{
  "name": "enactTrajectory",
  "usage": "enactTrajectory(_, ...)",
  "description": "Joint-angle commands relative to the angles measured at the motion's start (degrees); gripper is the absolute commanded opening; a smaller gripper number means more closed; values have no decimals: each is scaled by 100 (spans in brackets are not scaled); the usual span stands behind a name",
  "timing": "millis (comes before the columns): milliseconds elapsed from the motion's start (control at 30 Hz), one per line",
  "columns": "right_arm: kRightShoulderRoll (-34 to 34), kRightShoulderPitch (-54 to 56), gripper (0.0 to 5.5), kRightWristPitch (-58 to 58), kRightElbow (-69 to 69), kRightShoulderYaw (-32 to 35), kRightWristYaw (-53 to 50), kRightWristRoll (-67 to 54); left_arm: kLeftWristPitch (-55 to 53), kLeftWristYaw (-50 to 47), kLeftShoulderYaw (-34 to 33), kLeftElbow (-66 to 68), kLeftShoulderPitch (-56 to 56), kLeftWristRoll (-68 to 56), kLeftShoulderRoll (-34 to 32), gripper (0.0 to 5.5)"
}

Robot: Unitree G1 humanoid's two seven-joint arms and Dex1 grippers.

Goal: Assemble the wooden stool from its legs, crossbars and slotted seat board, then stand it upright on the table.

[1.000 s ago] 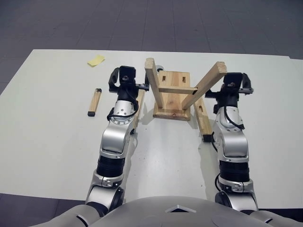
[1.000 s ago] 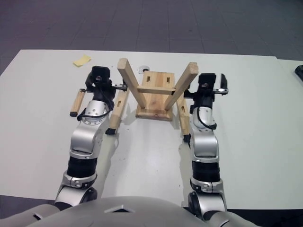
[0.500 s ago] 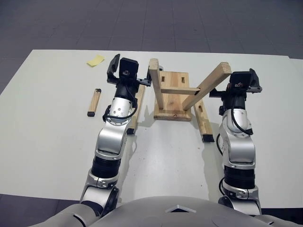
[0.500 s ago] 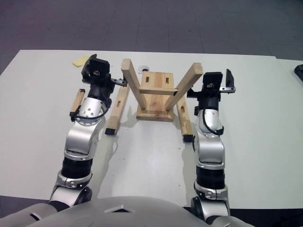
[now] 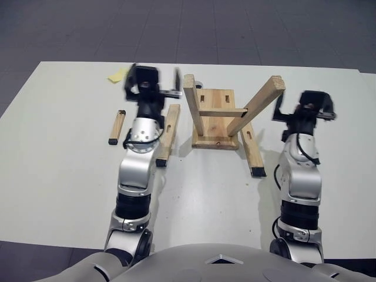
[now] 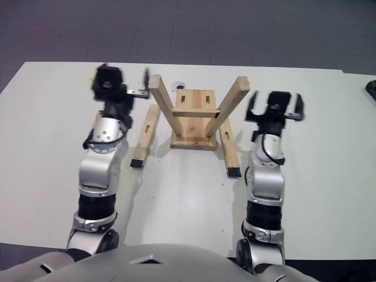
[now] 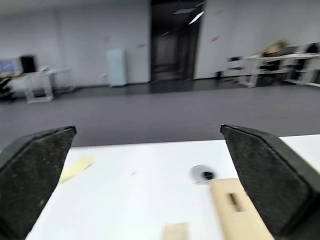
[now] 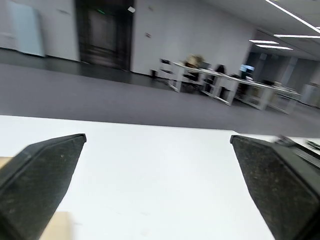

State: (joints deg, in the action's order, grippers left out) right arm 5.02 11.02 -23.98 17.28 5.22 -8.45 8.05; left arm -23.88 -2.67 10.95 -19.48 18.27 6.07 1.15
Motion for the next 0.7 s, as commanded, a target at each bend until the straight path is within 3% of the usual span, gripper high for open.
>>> enactTrajectory(33, -223, 45, 537, 218, 236, -645, 362, -131, -235, 387, 545, 377, -48, 125, -74, 540)
enactTrajectory(167, -175, -14, 537, 140, 29, -483, 141, 52, -591, -132, -324, 711, 14, -25, 133, 540)
enactTrajectory(400, 96, 290, 537, -33, -136, 542, -95, -182, -756, -1156, -1884, 606, 320, -668, 756, 540)
enactTrajectory(533, 173, 765, 537, -288, 792, 1190, 723, -1767, -500, -1695, -2617, 427, 603, -996, 806, 540)
enactTrajectory(700, 701, 1336, 537, -910, 2167, 1500, 1741, -4076, -161, -1951, -2876, 324, 764, -939, 515, 540)
